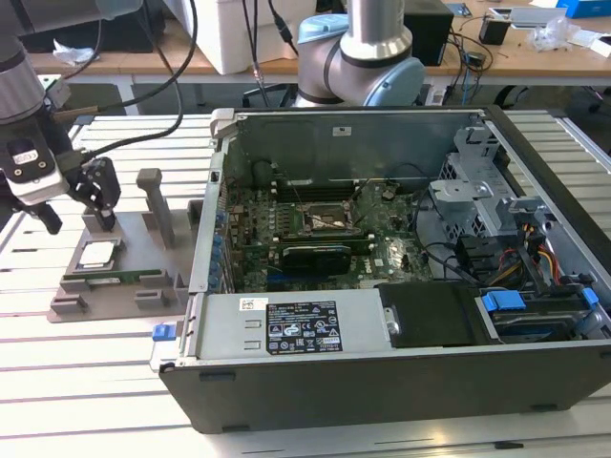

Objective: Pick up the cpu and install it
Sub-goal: 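Pick up the cpu and move it towards the insertion slot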

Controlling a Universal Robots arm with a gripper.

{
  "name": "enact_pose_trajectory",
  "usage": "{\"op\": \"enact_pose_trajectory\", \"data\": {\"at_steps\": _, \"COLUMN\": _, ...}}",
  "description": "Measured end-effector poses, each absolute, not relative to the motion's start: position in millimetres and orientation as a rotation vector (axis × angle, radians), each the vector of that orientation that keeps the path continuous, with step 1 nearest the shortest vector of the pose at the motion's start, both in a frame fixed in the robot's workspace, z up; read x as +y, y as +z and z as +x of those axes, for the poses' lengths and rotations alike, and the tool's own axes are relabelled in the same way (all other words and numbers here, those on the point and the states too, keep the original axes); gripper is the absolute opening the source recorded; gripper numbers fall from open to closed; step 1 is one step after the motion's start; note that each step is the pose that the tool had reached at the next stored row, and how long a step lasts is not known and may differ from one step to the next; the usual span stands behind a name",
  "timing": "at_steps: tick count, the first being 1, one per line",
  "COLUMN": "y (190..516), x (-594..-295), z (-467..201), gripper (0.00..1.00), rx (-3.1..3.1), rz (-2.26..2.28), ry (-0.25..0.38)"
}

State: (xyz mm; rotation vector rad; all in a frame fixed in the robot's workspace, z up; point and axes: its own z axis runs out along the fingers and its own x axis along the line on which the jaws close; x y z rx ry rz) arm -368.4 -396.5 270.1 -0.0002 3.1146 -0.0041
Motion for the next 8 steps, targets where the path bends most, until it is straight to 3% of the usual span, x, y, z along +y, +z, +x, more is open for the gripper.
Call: {"op": "enact_pose_trajectory", "data": {"at_steps": 8, "y": 262.3, "x": -396.5, "z": -368.4, "gripper": 0.73, "rx": 3.115, "rz": 0.000, "ry": -0.004}}
